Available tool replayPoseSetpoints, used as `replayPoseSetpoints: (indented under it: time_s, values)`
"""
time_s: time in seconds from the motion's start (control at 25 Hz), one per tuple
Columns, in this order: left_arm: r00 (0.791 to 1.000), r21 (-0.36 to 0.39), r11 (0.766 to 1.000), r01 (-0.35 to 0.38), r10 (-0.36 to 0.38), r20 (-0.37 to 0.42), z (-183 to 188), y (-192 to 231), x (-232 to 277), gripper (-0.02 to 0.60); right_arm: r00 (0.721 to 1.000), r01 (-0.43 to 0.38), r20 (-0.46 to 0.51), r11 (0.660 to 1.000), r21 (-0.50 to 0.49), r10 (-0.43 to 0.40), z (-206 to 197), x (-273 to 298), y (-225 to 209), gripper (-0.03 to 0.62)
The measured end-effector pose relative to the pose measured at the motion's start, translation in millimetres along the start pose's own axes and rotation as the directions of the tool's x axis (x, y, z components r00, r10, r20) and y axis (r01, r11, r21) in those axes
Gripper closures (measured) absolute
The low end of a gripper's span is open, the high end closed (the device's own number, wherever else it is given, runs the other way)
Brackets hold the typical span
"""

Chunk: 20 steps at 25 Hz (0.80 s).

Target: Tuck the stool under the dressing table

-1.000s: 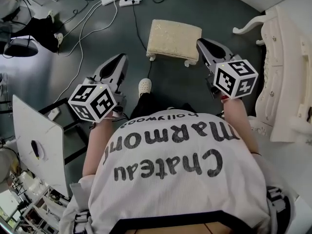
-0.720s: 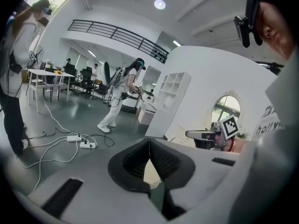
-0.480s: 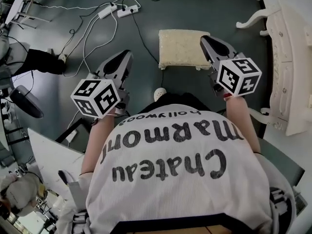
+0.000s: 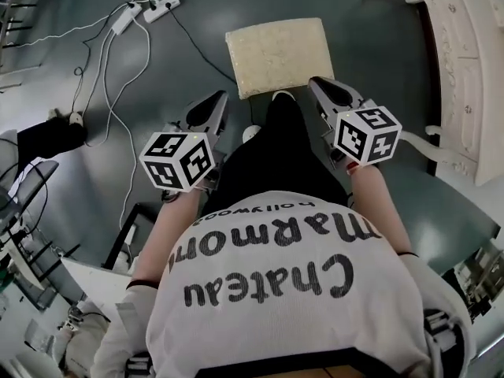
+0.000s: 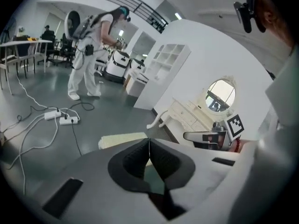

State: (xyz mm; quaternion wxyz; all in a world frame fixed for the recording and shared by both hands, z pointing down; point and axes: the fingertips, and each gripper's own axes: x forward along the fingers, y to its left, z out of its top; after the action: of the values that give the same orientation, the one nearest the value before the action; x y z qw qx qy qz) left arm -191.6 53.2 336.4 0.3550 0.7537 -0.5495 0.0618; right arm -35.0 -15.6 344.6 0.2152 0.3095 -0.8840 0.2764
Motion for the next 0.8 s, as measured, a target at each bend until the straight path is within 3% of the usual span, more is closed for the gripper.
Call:
replayPoseSetpoints:
  time_s: [0.16, 0.28, 0.4, 0.56, 0.64, 0.76, 0.8]
  values:
    - [0.993, -0.072, 0.997, 0.032, -0.040, -0.115, -34.5, 3.7, 59.0, 0.558, 0.997, 0.009, -0.078, 0.992, 0.123, 0.001, -38.4, 27.2, -35.2, 0.557]
    - [0.976, -0.110, 0.993, 0.046, -0.068, -0.206, -63.0, 7.4, 99.0, 0.558, 0.990, 0.011, -0.141, 0.987, 0.158, 0.012, -65.1, 50.9, -58.4, 0.557]
    - [0.951, -0.113, 0.993, -0.023, -0.014, -0.310, -94.3, 24.0, 127.5, 0.558, 0.977, 0.023, -0.211, 0.983, 0.180, 0.016, -94.3, 73.7, -80.0, 0.557]
    - [0.922, -0.144, 0.982, -0.119, 0.055, -0.384, -124.3, 56.2, 155.1, 0.558, 0.951, 0.086, -0.308, 0.974, 0.209, -0.019, -135.1, 101.1, -125.5, 0.557]
    - [0.891, -0.127, 0.978, -0.167, 0.095, -0.444, -145.9, 82.0, 166.4, 0.557, 0.937, 0.131, -0.348, 0.955, 0.267, -0.031, -155.3, 111.8, -152.3, 0.557]
    - [0.826, -0.148, 0.959, -0.242, 0.123, -0.550, -183.5, 121.0, 183.9, 0.542, 0.915, 0.213, -0.395, 0.925, 0.315, -0.076, -174.2, 115.5, -198.9, 0.556]
    - [0.810, -0.177, 0.946, -0.271, 0.125, -0.573, -192.4, 132.3, 188.1, 0.467, 0.910, 0.227, -0.404, 0.926, 0.303, -0.091, -176.3, 115.4, -212.8, 0.554]
